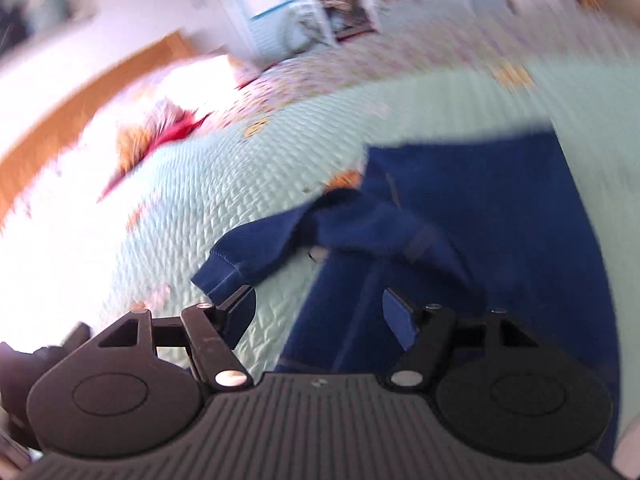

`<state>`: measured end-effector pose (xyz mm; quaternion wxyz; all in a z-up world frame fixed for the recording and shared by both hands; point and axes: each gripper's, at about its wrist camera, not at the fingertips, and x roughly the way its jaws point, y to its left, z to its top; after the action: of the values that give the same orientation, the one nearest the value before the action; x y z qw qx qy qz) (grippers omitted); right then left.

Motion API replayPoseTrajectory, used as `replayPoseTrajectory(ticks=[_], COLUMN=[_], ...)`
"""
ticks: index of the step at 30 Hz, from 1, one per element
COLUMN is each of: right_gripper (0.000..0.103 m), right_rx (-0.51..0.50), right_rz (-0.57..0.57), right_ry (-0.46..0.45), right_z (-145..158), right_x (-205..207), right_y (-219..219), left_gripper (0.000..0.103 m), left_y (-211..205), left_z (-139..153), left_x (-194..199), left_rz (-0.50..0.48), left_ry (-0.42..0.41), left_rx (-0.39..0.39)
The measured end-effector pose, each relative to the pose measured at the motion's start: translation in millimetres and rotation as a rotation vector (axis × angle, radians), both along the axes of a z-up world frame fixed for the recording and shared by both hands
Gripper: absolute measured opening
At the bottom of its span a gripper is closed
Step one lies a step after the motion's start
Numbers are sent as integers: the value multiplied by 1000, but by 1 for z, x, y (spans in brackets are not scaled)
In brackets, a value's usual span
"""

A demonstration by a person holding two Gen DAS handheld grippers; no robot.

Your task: Fold clothes

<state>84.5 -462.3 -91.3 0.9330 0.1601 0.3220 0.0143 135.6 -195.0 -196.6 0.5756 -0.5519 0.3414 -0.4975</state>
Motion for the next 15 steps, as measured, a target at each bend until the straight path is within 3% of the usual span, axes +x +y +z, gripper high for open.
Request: replayPoseTrajectory(ticks=[2, 5, 8, 9, 11, 15], right_gripper=[71, 70, 70, 70, 70, 70], right_rx=[-106, -266, -402, -425, -443, -385], right_rz=[114, 282, 434, 460, 464, 430], right_ry=[-13, -14, 33, 45, 67, 93], right_z=[11, 20, 11, 6, 2, 5], right_x=[28, 69, 101, 108, 113, 114], right_y=[23, 60, 94, 98, 101, 90], left_gripper=[76, 80, 80, 83, 92, 93], left_y=[4, 8, 13, 16, 22, 26], left_z=[-3, -10, -7, -4, 5, 25], left_x=[1, 3, 2, 1, 3, 2], left_rz=[2, -11, -25, -6, 20, 98], left_ry=[15, 54, 49, 41, 22, -36], left_rx=[-19, -114, -177, -158, -33, 305])
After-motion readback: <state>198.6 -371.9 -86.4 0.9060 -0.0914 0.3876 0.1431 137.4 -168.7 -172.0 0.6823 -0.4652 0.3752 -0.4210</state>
